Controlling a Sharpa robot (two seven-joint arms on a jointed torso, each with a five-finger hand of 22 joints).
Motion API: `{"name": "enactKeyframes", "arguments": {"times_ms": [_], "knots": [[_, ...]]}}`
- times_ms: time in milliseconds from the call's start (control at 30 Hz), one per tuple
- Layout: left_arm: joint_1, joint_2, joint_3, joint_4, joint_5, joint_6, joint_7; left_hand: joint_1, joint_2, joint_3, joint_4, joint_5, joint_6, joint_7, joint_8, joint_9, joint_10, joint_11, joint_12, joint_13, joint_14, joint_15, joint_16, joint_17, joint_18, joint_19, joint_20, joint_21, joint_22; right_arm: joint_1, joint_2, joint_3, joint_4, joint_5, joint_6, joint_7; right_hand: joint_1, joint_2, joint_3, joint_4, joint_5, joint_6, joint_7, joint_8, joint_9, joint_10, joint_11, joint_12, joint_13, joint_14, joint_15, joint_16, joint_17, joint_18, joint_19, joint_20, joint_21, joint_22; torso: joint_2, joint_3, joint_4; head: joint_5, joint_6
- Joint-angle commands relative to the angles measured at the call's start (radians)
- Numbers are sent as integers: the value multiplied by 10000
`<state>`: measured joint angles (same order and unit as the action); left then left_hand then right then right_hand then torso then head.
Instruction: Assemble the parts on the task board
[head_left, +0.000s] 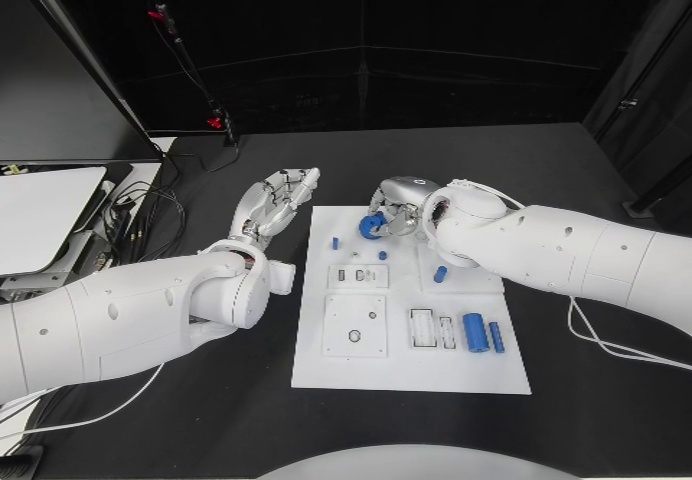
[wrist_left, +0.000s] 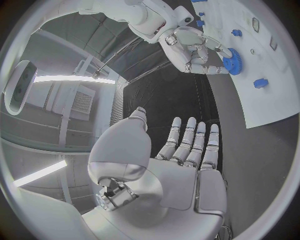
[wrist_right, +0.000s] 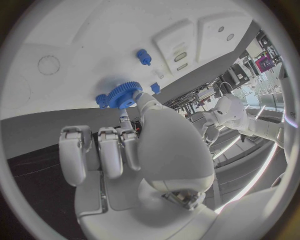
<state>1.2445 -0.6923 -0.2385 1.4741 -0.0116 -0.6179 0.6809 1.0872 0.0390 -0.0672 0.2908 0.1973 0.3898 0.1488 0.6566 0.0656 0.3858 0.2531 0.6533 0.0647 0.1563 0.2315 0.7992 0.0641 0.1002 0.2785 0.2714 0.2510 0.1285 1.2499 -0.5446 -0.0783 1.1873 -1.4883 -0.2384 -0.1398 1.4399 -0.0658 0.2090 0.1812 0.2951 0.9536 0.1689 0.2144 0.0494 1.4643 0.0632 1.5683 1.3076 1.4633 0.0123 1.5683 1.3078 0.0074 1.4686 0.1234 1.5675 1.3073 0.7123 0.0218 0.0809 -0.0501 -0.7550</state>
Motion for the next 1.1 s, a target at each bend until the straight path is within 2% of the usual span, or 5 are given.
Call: {"name": "enactKeyframes", "arguments": {"times_ms": [33, 333, 533, 800, 1100], "knots": [[13, 1, 10, 5, -65, 30, 2580, -15, 99, -59, 12, 45, 63, 1419, -55, 0, 57, 13, 13, -11, 30, 50, 16, -3, 100, -14, 36, 66, 10, -21, 11, -18, -24, -177, 336, -292, 54, -63, 9, -64, -73, 834, -319, -16, 394, 1065, 87, 25, 2632, 1075, 17, 25, 2630, -74, 1022, 2, 33, 2635, 2, 2, 3, -11, 8], [13, 2, 10, -3, -65, 30, 2575, -15, 99, -59, 12, 45, 63, 1419, -55, 0, 57, 13, 13, -11, 30, 50, 16, -3, 100, -14, 36, 66, 10, -41, 39, -19, -59, -195, 480, -412, 42, -64, 14, -88, -94, 791, -294, -103, 366, 1065, 111, 25, 2632, 1075, 36, 25, 2630, -74, 1022, 16, 33, 2635, 4, -1, 3, -34, 9], [13, 3, 10, -6, -65, 33, 2569, -15, 99, -59, 12, 45, 63, 1419, -55, 0, 57, 13, 13, -11, 30, 50, 16, -3, 100, -14, 36, 66, 10, -52, 46, -19, -83, -196, 592, -452, -6, -82, 19, -134, -109, 588, -285, -364, 281, 1065, 130, 25, 2632, 1075, 68, 25, 2630, -74, 1022, 51, 33, 2635, 0, 0, 2, -58, -1], [13, 0, 10, -9, -65, 40, 2560, -15, 99, -59, 12, 45, 63, 1419, -55, 0, 57, 13, 13, -11, 30, 50, 16, -3, 100, -14, 36, 66, 10, -59, 83, -20, -122, -197, 1016, -558, -104, -198, -8, -269, -387, -323, -628, -1096, 180, 1065, -193, 25, 2632, 1075, -138, 25, 2630, -74, 1022, -104, 33, 2635, 5, 0, 8, -65, 11], [13, -1, 10, -17, -64, 37, 2551, -3, 117, -72, 11, 54, 64, 1420, -60, -1, 58, 15, 11, -11, 32, 53, 15, -3, 100, -11, 39, 77, 13, -68, 82, -21, -130, -198, 1339, -700, -138, -202, -36, -341, -519, -740, -756, -1297, 181, 1065, -396, 25, 2632, 1075, -308, 25, 2630, -74, 1022, -261, 33, 2635, -1, 1, 1, -51, 6]]}}
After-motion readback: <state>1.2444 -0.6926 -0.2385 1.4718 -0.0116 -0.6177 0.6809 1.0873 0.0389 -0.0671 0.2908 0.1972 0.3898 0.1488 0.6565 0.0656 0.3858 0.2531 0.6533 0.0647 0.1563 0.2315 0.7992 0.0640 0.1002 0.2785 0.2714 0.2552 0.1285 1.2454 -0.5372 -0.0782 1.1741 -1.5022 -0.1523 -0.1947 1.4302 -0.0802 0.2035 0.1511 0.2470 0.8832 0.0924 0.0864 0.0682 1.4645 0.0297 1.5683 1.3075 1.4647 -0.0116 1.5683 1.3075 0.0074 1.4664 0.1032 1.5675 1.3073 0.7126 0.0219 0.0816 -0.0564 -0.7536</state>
